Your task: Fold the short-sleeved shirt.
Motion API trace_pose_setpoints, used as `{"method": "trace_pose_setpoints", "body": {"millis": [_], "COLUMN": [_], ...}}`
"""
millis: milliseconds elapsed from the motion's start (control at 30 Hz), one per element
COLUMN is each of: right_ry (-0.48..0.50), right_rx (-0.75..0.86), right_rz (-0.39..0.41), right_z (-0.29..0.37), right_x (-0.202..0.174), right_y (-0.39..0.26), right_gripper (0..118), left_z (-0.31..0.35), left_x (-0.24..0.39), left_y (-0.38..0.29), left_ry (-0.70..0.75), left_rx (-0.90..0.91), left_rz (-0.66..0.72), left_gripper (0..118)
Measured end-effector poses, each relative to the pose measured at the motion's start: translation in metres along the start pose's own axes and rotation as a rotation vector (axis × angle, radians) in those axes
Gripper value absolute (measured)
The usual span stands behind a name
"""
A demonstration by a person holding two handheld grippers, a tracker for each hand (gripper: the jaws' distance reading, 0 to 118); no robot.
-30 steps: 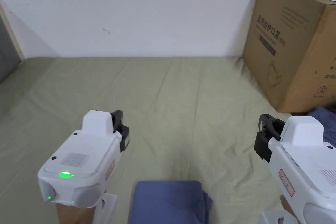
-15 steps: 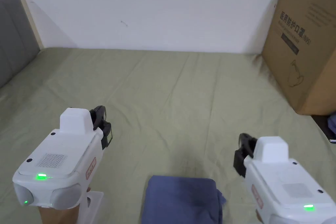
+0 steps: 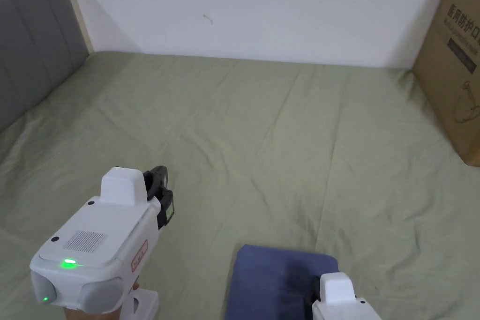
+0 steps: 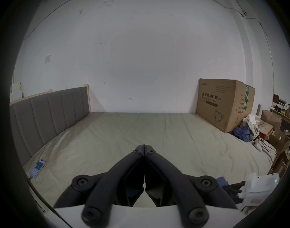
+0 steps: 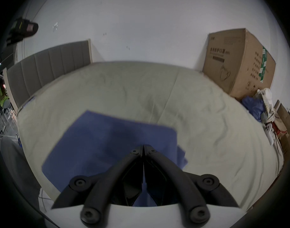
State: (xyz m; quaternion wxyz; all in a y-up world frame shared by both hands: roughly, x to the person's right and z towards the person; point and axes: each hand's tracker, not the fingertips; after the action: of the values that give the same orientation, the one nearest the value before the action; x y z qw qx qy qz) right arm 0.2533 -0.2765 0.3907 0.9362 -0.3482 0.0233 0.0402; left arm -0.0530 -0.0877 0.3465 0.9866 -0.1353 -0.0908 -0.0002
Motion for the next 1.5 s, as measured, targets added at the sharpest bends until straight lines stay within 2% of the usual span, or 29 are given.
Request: {"method": "trace_pose_setpoints", "body": {"millis": [33,133,200,267,333,367,433,500,633,767,800,900,967,1033,1133,1233,1367,1500], "right_ry": [-0.005,-0.014,-0.019,-0.024,-0.023,-0.02,-0.01,-0.004,0.002,0.006,0.008,0.013,0.014,0.016,0.016,0.016,0.038,0.032], "right_rx": [-0.039,0.012,-0.017,-0.033,-0.037,-0.037,-0.036,-0.04,-0.039,-0.039,-0.038,-0.035,-0.037,-0.038,-0.043,-0.059,-0.015,0.062], "right_rz": [0.007,-0.012,-0.02,-0.009,-0.013,-0.02,-0.038,-0.053,-0.057,-0.064,-0.067,-0.074,-0.074,-0.077,-0.083,-0.082,-0.074,-0.059], "right_z": [-0.007,-0.004,-0.005,-0.005,-0.004,-0.004,-0.004,-0.003,-0.002,-0.002,-0.001,0.0,0.0,0.0,0.001,0.004,0.018,0.036], "right_x": [0.0,0.0,0.0,-0.002,-0.001,0.0,0.004,0.005,0.005,0.006,0.007,0.008,0.008,0.009,0.008,0.009,0.011,0.014], "right_y": [-0.006,-0.017,-0.011,-0.007,-0.007,-0.008,-0.008,-0.008,-0.009,-0.009,-0.01,-0.011,-0.011,-0.011,-0.009,-0.002,0.014,0.039], "right_gripper": [0,0,0,0,0,0,0,0,0,0,0,0,0,0,0,0,0,0], "left_z": [-0.001,-0.01,-0.019,-0.033,-0.054,-0.061,-0.075,-0.086,-0.101,-0.107,-0.107,-0.109,-0.107,-0.11,-0.111,-0.106,-0.106,-0.11], "left_x": [0.0,0.002,0.006,0.01,0.016,0.019,0.023,0.028,0.043,0.052,0.054,0.054,0.055,0.061,0.06,0.058,0.04,0.003], "left_y": [-0.003,-0.016,-0.027,-0.042,-0.064,-0.073,-0.094,-0.109,-0.131,-0.142,-0.142,-0.143,-0.143,-0.143,-0.142,-0.132,-0.118,-0.098], "left_ry": [-0.01,-0.062,-0.088,-0.115,-0.129,-0.135,-0.164,-0.202,-0.283,-0.321,-0.329,-0.378,-0.435,-0.407,-0.444,-0.455,-0.468,-0.397], "left_rx": [-0.016,-0.111,-0.186,-0.297,-0.439,-0.494,-0.568,-0.637,-0.766,-0.788,-0.79,-0.811,-0.821,-0.828,-0.836,-0.805,-0.781,-0.754], "left_rz": [0.01,0.042,0.072,0.122,0.173,0.194,0.255,0.29,0.277,0.284,0.285,0.305,0.331,0.246,0.281,0.249,0.255,0.213], "left_gripper": [0,1,6,35,77,87,93,93,93,91,86,49,45,44,23,16,15,14]}}
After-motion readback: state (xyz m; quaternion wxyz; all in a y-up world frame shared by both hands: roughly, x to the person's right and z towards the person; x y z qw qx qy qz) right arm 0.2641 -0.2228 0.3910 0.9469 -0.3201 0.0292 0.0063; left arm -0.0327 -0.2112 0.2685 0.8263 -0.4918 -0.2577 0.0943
